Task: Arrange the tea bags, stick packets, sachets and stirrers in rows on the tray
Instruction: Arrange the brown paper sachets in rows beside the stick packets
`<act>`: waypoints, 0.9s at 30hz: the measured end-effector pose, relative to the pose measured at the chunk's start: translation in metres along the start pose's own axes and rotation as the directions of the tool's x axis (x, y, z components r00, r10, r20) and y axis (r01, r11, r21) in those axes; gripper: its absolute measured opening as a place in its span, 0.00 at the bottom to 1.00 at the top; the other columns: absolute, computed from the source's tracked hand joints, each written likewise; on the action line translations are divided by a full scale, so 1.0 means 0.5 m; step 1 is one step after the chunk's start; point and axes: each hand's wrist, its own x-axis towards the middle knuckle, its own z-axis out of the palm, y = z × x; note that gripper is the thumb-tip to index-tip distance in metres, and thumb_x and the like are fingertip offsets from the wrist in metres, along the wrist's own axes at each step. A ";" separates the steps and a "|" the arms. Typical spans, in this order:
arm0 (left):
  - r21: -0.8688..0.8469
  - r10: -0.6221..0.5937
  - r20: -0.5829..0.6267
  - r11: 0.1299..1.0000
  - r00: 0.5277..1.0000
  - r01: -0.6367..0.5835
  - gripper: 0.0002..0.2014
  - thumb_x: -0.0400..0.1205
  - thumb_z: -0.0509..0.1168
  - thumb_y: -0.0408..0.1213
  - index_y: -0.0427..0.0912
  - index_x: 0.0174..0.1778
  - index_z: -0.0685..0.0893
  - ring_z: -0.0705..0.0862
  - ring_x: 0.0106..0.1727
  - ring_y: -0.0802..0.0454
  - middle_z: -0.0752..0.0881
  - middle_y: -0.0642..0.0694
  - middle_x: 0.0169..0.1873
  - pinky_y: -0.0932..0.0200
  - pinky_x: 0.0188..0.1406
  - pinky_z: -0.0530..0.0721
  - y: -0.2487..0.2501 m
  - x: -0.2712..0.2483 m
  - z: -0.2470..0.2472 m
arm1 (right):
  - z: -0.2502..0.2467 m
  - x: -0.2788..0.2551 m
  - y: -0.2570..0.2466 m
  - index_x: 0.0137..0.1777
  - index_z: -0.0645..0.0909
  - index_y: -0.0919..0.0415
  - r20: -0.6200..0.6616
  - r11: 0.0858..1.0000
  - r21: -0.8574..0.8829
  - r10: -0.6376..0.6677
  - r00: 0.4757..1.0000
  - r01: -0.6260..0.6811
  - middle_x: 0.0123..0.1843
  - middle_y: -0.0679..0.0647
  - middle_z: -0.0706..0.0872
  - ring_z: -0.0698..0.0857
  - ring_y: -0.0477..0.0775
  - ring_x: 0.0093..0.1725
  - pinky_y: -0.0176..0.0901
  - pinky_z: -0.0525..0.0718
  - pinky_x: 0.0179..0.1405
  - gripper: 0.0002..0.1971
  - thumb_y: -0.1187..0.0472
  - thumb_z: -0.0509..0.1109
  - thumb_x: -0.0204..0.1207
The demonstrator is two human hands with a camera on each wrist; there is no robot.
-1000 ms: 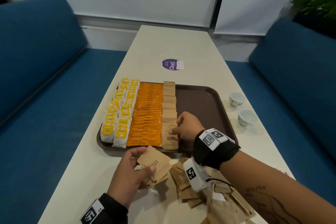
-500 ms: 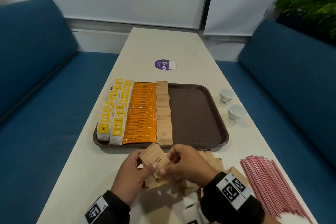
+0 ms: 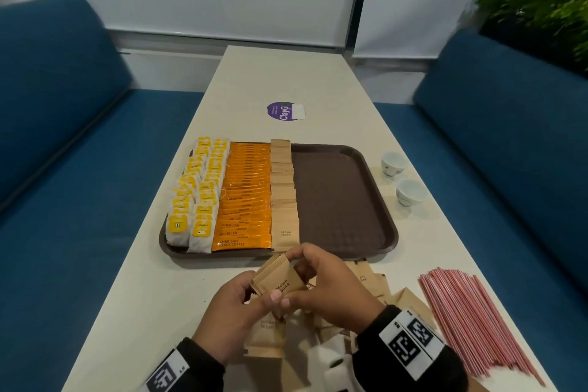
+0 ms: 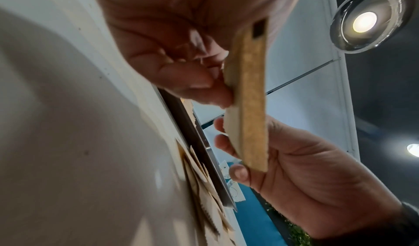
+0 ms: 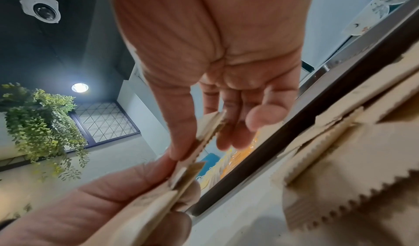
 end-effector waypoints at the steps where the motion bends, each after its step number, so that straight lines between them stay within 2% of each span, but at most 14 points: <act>1: 0.004 0.004 0.004 1.000 1.000 -0.004 0.26 0.55 0.77 0.56 0.45 0.45 0.88 0.88 0.50 0.43 0.91 0.43 0.43 0.43 0.55 0.84 -0.001 0.003 -0.002 | -0.003 0.004 0.000 0.55 0.77 0.48 -0.008 1.000 -0.020 -0.012 1.000 0.011 0.49 0.51 0.86 0.82 0.44 0.44 0.38 0.84 0.46 0.21 0.63 0.80 0.65; 4: 0.039 0.031 0.008 0.999 0.999 -0.032 0.29 0.51 0.78 0.61 0.43 0.41 0.89 0.88 0.47 0.42 0.91 0.41 0.42 0.44 0.51 0.84 -0.002 0.012 -0.005 | -0.013 0.014 -0.002 0.46 0.78 0.51 0.005 1.000 -0.019 -0.019 1.000 0.019 0.44 0.52 0.85 0.80 0.42 0.40 0.36 0.83 0.42 0.15 0.66 0.80 0.65; 7: 0.022 0.012 -0.004 1.000 1.000 -0.012 0.20 0.59 0.79 0.48 0.40 0.41 0.89 0.88 0.42 0.41 0.91 0.39 0.39 0.45 0.45 0.83 0.004 0.016 -0.007 | -0.024 0.025 0.004 0.44 0.79 0.57 0.021 0.975 0.222 0.027 0.999 -0.031 0.42 0.51 0.87 0.86 0.43 0.39 0.34 0.86 0.39 0.12 0.72 0.76 0.69; 9: -0.001 -0.022 -0.022 1.000 1.000 0.022 0.09 0.69 0.77 0.35 0.38 0.42 0.88 0.88 0.39 0.41 0.91 0.38 0.37 0.48 0.41 0.83 0.010 0.019 -0.010 | -0.032 0.034 0.008 0.48 0.81 0.58 -0.045 0.941 0.328 0.107 0.993 -0.086 0.44 0.54 0.89 0.87 0.46 0.41 0.37 0.85 0.38 0.07 0.69 0.72 0.74; 10: -0.004 -0.037 -0.032 0.999 0.999 0.037 0.06 0.72 0.74 0.31 0.38 0.44 0.87 0.88 0.39 0.41 0.91 0.39 0.37 0.49 0.39 0.83 0.012 0.019 -0.012 | -0.038 0.041 0.009 0.51 0.82 0.57 -0.084 0.932 0.340 0.161 0.983 -0.124 0.48 0.54 0.89 0.87 0.49 0.44 0.41 0.85 0.40 0.04 0.65 0.69 0.78; 13: 0.000 -0.059 -0.069 0.998 0.996 0.059 0.06 0.75 0.70 0.32 0.39 0.46 0.87 0.89 0.41 0.42 0.92 0.41 0.38 0.52 0.37 0.83 0.013 0.024 -0.023 | -0.060 0.068 -0.003 0.57 0.80 0.58 -0.094 0.895 0.367 0.307 0.947 -0.254 0.55 0.56 0.86 0.85 0.52 0.48 0.44 0.87 0.43 0.09 0.59 0.59 0.85; 15: -0.004 -0.073 -0.100 0.997 0.992 0.073 0.05 0.75 0.70 0.32 0.40 0.46 0.86 0.89 0.41 0.43 0.92 0.42 0.37 0.53 0.36 0.82 0.013 0.029 -0.030 | -0.073 0.087 -0.013 0.59 0.80 0.57 -0.084 0.914 0.294 0.316 0.945 -0.279 0.56 0.54 0.85 0.84 0.51 0.52 0.44 0.86 0.47 0.09 0.60 0.59 0.85; 18: -0.013 -0.080 -0.128 0.997 0.989 0.079 0.06 0.75 0.70 0.33 0.40 0.47 0.86 0.89 0.43 0.41 0.91 0.41 0.38 0.49 0.39 0.83 0.013 0.033 -0.035 | -0.077 0.121 -0.024 0.55 0.80 0.55 -0.101 0.947 0.137 0.305 0.947 -0.290 0.52 0.49 0.84 0.83 0.46 0.49 0.35 0.83 0.41 0.06 0.62 0.67 0.80; 20: -0.003 -0.083 -0.137 0.997 0.987 0.083 0.06 0.75 0.70 0.33 0.40 0.46 0.86 0.89 0.43 0.40 0.91 0.41 0.38 0.48 0.40 0.83 0.012 0.033 -0.035 | -0.072 0.146 -0.025 0.53 0.80 0.57 -0.120 0.948 0.029 0.318 0.941 -0.316 0.53 0.52 0.85 0.85 0.50 0.52 0.42 0.87 0.49 0.06 0.63 0.71 0.77; 23: -0.007 -0.081 -0.149 0.997 0.986 0.081 0.06 0.76 0.70 0.33 0.41 0.47 0.86 0.89 0.41 0.43 0.91 0.41 0.38 0.51 0.37 0.83 0.011 0.028 -0.035 | -0.062 0.174 -0.023 0.55 0.83 0.60 -0.070 0.920 -0.131 0.363 0.929 -0.370 0.56 0.57 0.87 0.86 0.54 0.57 0.50 0.84 0.61 0.09 0.63 0.73 0.76; 27: -0.021 -0.086 -0.168 0.996 0.982 0.083 0.05 0.76 0.70 0.33 0.41 0.47 0.85 0.89 0.40 0.46 0.91 0.42 0.39 0.55 0.35 0.82 0.007 0.019 -0.040 | -0.059 0.200 -0.017 0.60 0.82 0.65 -0.046 0.874 -0.280 0.401 0.915 -0.397 0.58 0.59 0.87 0.85 0.56 0.58 0.50 0.83 0.63 0.15 0.60 0.73 0.75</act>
